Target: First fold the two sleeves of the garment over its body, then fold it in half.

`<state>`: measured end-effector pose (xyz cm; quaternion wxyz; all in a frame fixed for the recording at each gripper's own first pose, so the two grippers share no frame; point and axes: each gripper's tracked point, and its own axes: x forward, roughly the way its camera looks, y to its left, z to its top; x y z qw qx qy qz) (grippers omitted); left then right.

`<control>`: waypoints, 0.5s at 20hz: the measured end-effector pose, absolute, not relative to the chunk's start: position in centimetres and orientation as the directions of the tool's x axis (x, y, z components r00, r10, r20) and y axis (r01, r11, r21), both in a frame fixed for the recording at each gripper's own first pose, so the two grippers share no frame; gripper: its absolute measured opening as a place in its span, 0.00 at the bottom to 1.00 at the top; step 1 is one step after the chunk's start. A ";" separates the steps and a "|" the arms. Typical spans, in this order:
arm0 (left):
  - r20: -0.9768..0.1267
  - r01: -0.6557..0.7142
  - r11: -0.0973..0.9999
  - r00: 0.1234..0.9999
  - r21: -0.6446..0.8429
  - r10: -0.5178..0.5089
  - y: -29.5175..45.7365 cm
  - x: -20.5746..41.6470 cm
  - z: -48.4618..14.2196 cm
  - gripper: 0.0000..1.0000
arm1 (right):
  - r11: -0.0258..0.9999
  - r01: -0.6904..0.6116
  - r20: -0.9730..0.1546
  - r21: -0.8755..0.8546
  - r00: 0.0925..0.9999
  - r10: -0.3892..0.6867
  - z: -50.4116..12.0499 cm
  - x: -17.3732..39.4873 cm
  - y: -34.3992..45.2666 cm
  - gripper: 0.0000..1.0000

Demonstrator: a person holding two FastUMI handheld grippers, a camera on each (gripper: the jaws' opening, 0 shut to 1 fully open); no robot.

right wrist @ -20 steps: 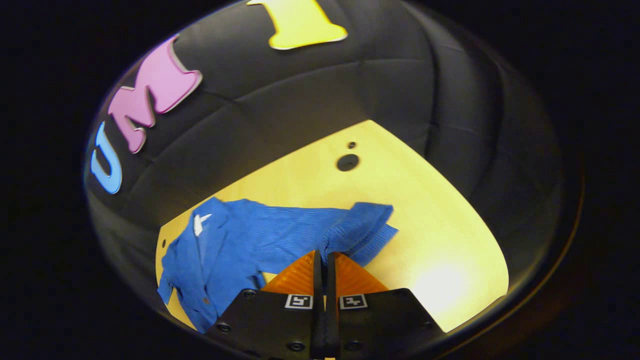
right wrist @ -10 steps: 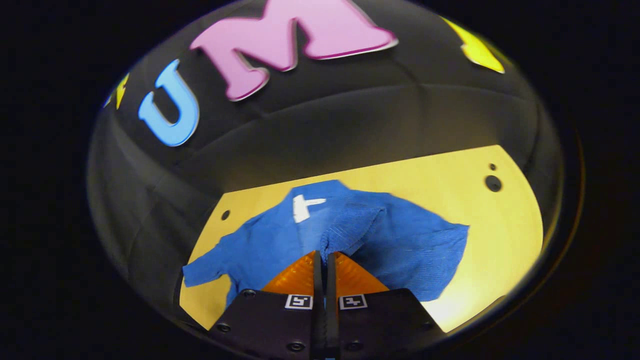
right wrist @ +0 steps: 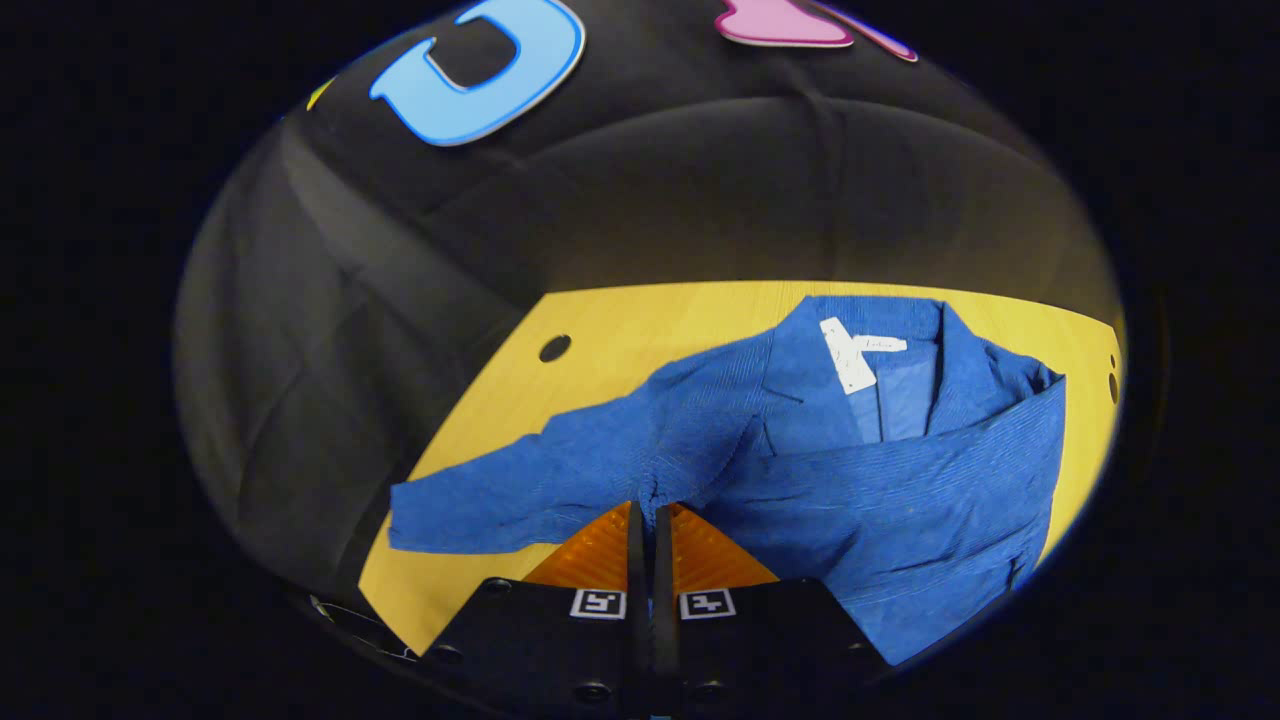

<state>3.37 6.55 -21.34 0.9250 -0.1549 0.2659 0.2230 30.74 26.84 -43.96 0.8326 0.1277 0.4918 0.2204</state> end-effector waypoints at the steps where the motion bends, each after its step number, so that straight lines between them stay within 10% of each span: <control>1: -0.559 -0.502 0.848 0.758 -0.169 0.337 7.3 3.1 -21.4 0.82 | 0.871 -0.211 -0.765 0.444 0.417 0.492 -44.7 30.4 27.5 0.08; 2: -0.557 -0.506 0.845 0.757 -0.170 0.341 7.9 3.2 -21.6 0.82 | 0.877 -0.184 -0.772 0.445 0.417 0.479 -45.2 30.4 27.6 0.10; 6: -0.554 -0.527 0.831 0.752 -0.181 0.356 10.6 3.3 -22.6 0.82 | 0.905 -0.196 -0.754 0.378 0.502 0.423 -44.3 31.0 25.2 0.90; 10: -0.568 -0.561 0.809 0.728 -0.174 0.382 15.1 4.2 -24.4 0.82 | 0.916 -0.230 -0.697 0.328 0.595 0.400 -40.0 29.6 21.1 0.98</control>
